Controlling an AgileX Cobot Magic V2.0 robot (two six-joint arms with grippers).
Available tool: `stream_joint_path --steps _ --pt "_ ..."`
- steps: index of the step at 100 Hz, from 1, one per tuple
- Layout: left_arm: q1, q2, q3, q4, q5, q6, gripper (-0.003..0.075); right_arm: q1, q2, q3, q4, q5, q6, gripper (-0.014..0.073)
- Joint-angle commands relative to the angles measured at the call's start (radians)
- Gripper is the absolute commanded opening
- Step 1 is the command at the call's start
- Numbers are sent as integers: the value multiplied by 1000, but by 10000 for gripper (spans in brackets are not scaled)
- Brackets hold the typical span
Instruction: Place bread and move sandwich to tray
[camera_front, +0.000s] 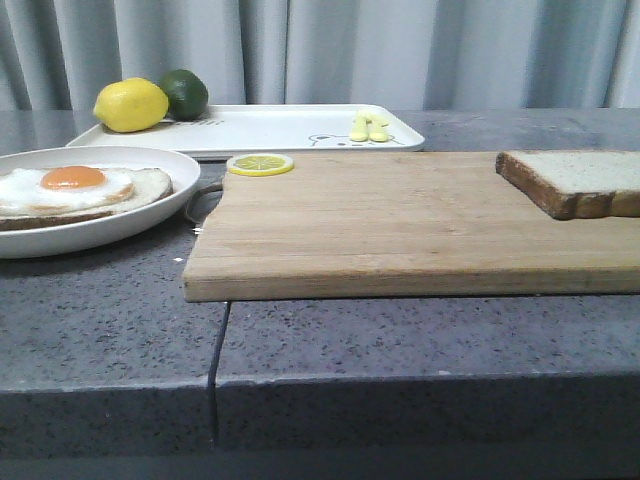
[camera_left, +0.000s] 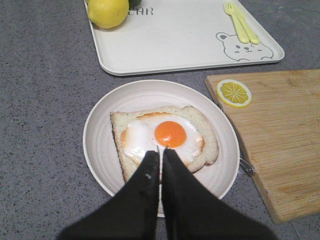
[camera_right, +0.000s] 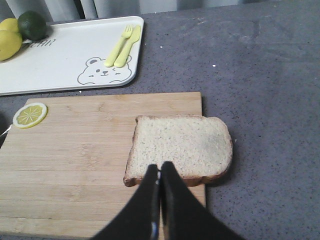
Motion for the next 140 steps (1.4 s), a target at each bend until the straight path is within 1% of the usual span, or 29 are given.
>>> stream_joint_path --steps 1,28,37,42,47,50,54,57,58,62,63,64,66,69,70,71,76,81,140 --pt "3 3 -37 -28 -51 -9 -19 -7 8 -37 3 -64 -3 -116" --pt "3 3 -37 -28 -48 -9 -18 -7 8 -37 3 -47 -3 -116" --pt "3 3 -37 -28 -48 -9 6 -7 8 -37 3 -41 -3 -90" --pt "3 3 -37 -28 -50 -9 45 -7 8 -37 3 -41 -3 -50" --pt "3 3 -37 -28 -50 -9 95 -7 8 -37 3 -41 -3 6" --pt "3 3 -37 -28 -50 -9 130 -7 8 -37 3 -41 -3 54" --pt "3 3 -37 -28 -50 -9 191 -7 8 -37 3 -40 -3 107" --pt "3 3 -37 -28 -50 -9 246 -7 8 -37 3 -38 -3 164" --pt "3 3 -37 -28 -50 -9 246 -7 8 -37 3 -38 -3 176" --pt "3 3 -37 -28 -50 -9 328 -7 8 -37 3 -37 -3 252" --pt "3 3 -37 -28 -50 -9 328 -7 8 -37 3 -37 -3 265" --pt "3 3 -37 -28 -50 -9 363 -7 8 -37 3 -37 -3 289" --pt "3 3 -37 -30 -51 -9 387 -7 8 -37 3 -37 -3 326" --pt "3 3 -37 -30 -51 -9 444 -7 8 -37 3 -37 -3 372" --pt "3 3 -37 -30 -51 -9 444 -7 8 -37 3 -37 -3 382" --pt "3 3 -37 -32 -51 -9 465 -7 8 -37 3 -37 -3 402" --pt "3 3 -37 -41 -51 -9 531 -7 8 -37 3 -37 -3 454" --pt "3 3 -37 -47 -51 -9 559 -7 8 -37 3 -37 -3 477" --pt "3 3 -37 -49 -51 -9 557 -7 8 -37 3 -46 -3 477"
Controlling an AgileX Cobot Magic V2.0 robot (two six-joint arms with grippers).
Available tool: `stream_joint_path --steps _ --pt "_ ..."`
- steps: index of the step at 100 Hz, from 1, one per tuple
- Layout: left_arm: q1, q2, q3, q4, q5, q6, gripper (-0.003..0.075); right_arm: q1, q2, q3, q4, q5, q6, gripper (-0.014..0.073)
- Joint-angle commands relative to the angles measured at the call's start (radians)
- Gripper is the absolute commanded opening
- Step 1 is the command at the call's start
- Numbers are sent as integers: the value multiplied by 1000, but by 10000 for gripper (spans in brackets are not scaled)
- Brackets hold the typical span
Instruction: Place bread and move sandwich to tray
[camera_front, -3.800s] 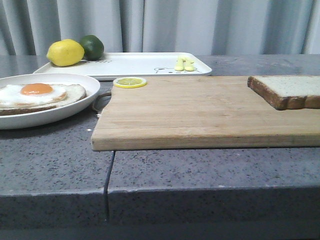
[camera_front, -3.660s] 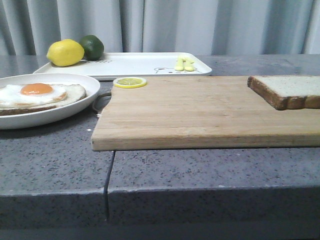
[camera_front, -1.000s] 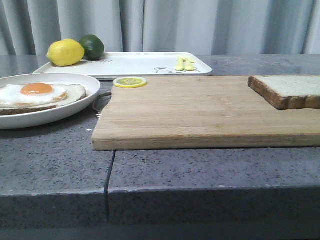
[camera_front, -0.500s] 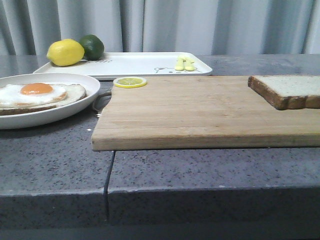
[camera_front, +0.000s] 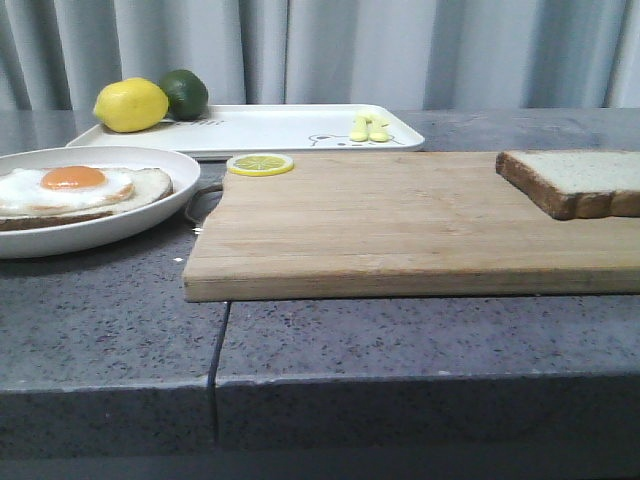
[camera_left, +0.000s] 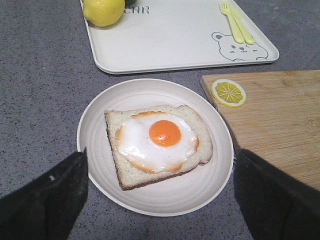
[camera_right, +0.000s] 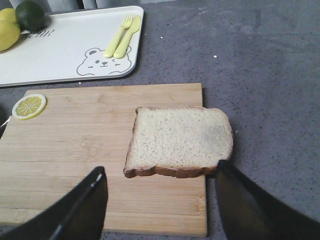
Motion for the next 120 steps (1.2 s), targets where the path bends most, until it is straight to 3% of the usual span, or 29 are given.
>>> stream_joint_path --steps 1,89,101,120 --pt "3 3 -37 -31 -59 -9 557 -7 8 -37 3 -73 -3 477" --pt "3 3 -37 -31 -59 -9 557 -7 10 -37 -33 -87 -7 477" --pt "3 3 -37 -31 -59 -9 557 -35 12 -37 49 -96 -108 477" --pt "3 3 -37 -31 -59 -9 557 -157 48 -37 282 -110 -332 477"
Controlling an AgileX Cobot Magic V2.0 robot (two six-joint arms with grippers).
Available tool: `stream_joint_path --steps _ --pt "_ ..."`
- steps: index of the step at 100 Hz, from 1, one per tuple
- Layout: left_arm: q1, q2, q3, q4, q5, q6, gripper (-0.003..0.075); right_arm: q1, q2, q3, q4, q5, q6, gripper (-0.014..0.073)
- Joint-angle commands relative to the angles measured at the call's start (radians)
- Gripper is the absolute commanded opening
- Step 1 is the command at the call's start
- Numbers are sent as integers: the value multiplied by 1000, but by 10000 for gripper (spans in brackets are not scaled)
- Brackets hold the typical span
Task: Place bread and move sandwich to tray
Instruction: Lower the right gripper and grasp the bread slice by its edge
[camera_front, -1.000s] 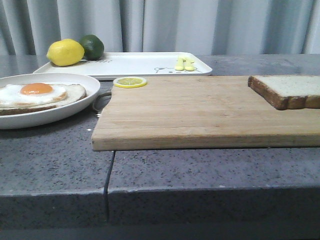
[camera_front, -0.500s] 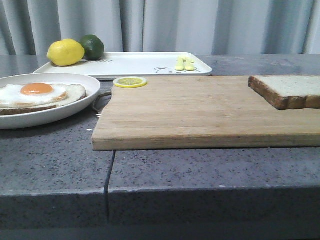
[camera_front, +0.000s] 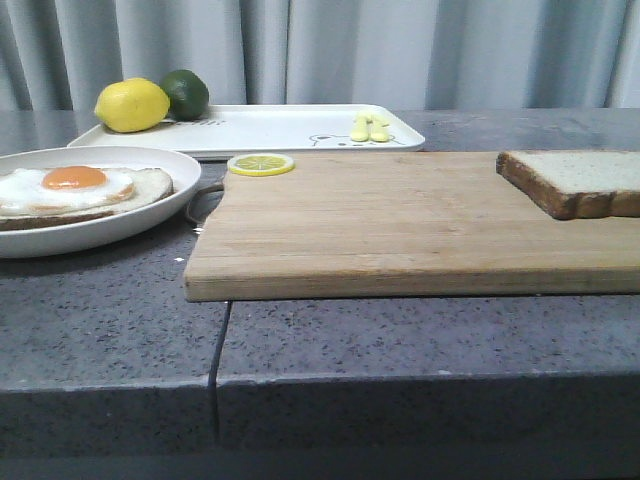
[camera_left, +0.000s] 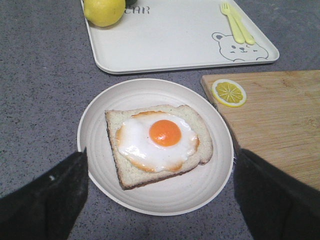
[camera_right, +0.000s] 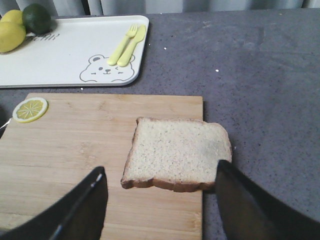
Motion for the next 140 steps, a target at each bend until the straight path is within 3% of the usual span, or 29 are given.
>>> stream_joint_path --steps 1,28,57,91,140 --pt "3 3 -37 -31 -59 -9 557 -53 32 -35 133 -89 -121 477" --pt "3 3 -37 -31 -59 -9 557 -141 196 -35 396 -119 -318 477" --pt "3 3 -37 -31 -59 -9 557 -276 362 -21 572 -106 -434 477" --pt "3 3 -37 -31 -59 -9 557 -351 484 78 792 -112 -615 477" --pt "3 3 -37 -31 -59 -9 557 -379 640 114 950 -93 -724 477"
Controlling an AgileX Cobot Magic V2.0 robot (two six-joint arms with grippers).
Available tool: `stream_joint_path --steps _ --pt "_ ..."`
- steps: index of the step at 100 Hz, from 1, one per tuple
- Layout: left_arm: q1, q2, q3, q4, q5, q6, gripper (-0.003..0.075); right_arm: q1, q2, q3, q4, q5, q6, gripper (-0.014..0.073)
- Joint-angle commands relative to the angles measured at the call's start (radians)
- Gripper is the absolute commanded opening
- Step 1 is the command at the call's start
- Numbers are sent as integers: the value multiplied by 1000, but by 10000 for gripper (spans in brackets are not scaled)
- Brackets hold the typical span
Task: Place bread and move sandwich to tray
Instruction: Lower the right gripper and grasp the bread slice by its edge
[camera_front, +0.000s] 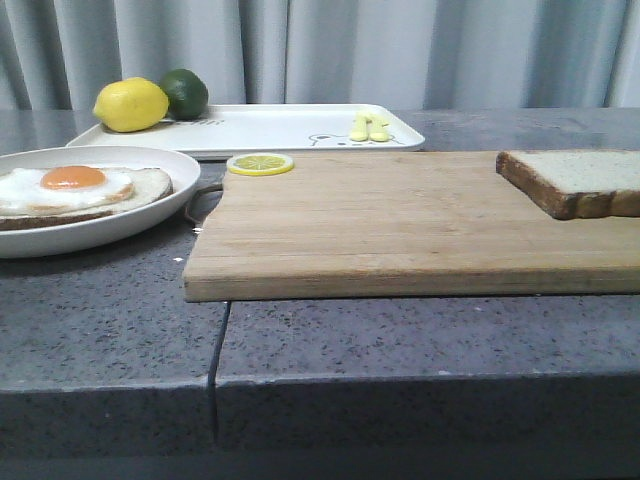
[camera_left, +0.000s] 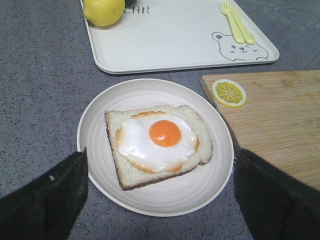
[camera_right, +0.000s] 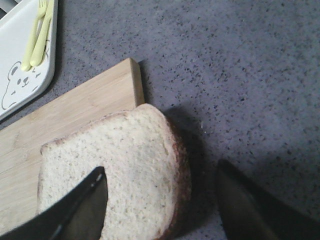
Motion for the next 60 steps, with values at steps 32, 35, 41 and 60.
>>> stream_joint_path --steps 32,35,41,60 --pt "3 3 -37 -31 -59 -9 557 -6 63 -23 92 48 -37 477" --pt "3 3 -37 -31 -59 -9 557 -6 69 -23 99 53 -44 477" --pt "3 3 -37 -31 -59 -9 557 -6 81 -23 111 69 -57 477" --pt "3 3 -37 -31 -59 -9 557 -6 121 -23 135 111 -72 477"
